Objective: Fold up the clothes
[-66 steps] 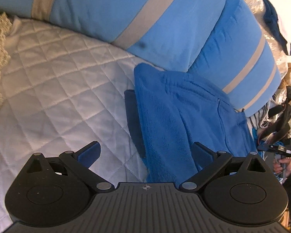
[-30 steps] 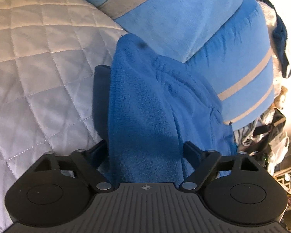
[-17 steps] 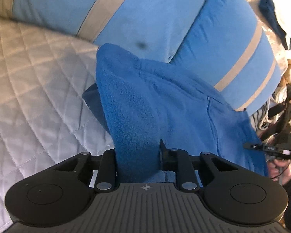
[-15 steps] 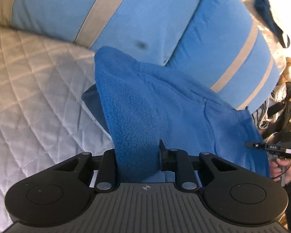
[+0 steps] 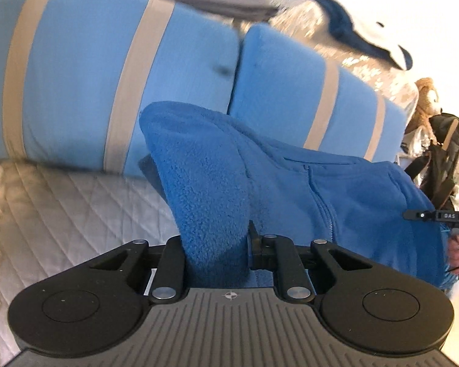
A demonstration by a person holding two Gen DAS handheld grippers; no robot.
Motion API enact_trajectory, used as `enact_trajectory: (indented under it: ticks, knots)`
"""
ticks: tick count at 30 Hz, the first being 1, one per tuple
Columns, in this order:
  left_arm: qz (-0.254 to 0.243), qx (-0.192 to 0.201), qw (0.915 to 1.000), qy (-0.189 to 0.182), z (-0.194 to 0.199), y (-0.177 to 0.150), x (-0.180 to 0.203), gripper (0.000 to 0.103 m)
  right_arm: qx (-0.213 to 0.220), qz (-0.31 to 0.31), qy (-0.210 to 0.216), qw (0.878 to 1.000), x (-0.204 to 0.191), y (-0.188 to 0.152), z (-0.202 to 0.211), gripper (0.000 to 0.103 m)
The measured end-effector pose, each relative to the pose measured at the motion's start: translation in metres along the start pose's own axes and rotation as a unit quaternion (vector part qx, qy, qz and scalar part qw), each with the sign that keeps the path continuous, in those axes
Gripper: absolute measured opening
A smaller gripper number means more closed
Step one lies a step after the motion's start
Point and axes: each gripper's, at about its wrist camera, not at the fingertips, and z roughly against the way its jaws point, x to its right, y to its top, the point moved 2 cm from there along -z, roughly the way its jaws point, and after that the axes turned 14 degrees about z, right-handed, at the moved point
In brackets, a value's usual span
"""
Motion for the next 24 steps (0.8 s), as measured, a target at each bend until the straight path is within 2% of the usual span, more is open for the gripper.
enact_trajectory:
  ticks: [9, 15, 24]
  knots:
    - [-0.015, 0.031, 0.9994, -0.007, 0.033, 0.006, 0.014, 0.018, 0.031, 0.018, -0.009, 0.999, -0.020, 0.023, 0.032, 0.023]
    - [-0.018, 0.039, 0.9991, -0.002, 0.036, 0.006, 0.019, 0.018, 0.036, 0.020, -0.006, 0.999, -0.025, 0.024, 0.038, 0.023]
    - [-0.006, 0.050, 0.9987, 0.004, 0.046, 0.010, 0.007, 0.018, 0.035, 0.023, 0.002, 0.999, -0.037, 0.026, 0.029, 0.023]
